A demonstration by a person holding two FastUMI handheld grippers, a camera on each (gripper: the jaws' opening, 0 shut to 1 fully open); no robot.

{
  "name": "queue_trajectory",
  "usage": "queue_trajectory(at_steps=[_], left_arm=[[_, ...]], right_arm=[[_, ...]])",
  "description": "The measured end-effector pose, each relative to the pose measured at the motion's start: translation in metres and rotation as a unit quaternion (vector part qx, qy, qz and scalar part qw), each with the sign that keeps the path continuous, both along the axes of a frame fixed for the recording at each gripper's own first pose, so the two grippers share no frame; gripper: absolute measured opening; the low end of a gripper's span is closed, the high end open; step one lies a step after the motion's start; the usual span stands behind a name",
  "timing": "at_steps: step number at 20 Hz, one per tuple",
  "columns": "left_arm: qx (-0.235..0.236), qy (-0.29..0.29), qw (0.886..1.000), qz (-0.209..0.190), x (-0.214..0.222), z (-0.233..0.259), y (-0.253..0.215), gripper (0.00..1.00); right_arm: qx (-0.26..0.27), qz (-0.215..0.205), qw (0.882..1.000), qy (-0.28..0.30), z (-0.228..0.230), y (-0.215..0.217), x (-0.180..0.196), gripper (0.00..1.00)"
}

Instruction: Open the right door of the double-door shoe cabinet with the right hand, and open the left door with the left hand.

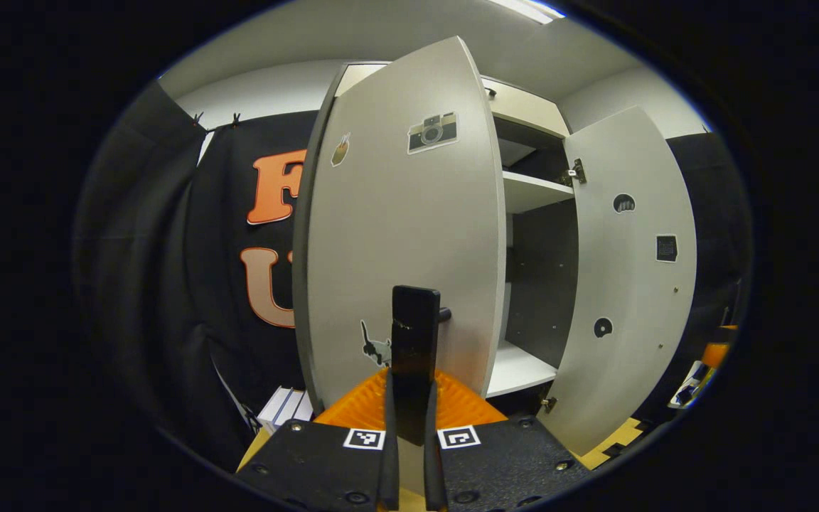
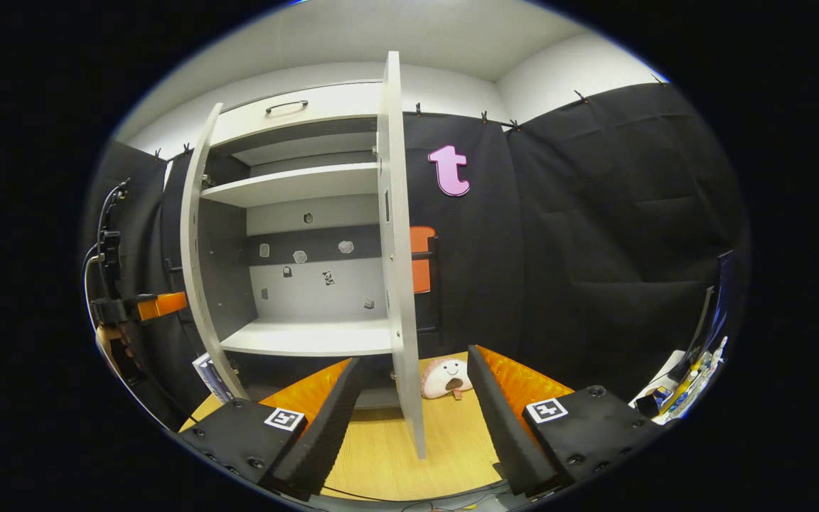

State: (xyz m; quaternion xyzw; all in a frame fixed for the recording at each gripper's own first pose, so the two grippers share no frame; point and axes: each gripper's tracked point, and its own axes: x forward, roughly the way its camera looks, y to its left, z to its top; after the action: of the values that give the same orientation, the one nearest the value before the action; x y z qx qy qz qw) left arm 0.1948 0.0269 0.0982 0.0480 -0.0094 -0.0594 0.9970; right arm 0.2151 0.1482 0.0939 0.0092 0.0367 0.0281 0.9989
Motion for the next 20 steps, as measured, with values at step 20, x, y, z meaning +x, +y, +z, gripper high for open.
queue_trajectory(at_steps=[20], left_arm=[[0.031,-0.017,0.995,0.088,-0.037,0.012,0.091,0.02]], right_arm=[[0.000,0.024,1.000,0.019,-0.008,0.018,0.006,0.92]])
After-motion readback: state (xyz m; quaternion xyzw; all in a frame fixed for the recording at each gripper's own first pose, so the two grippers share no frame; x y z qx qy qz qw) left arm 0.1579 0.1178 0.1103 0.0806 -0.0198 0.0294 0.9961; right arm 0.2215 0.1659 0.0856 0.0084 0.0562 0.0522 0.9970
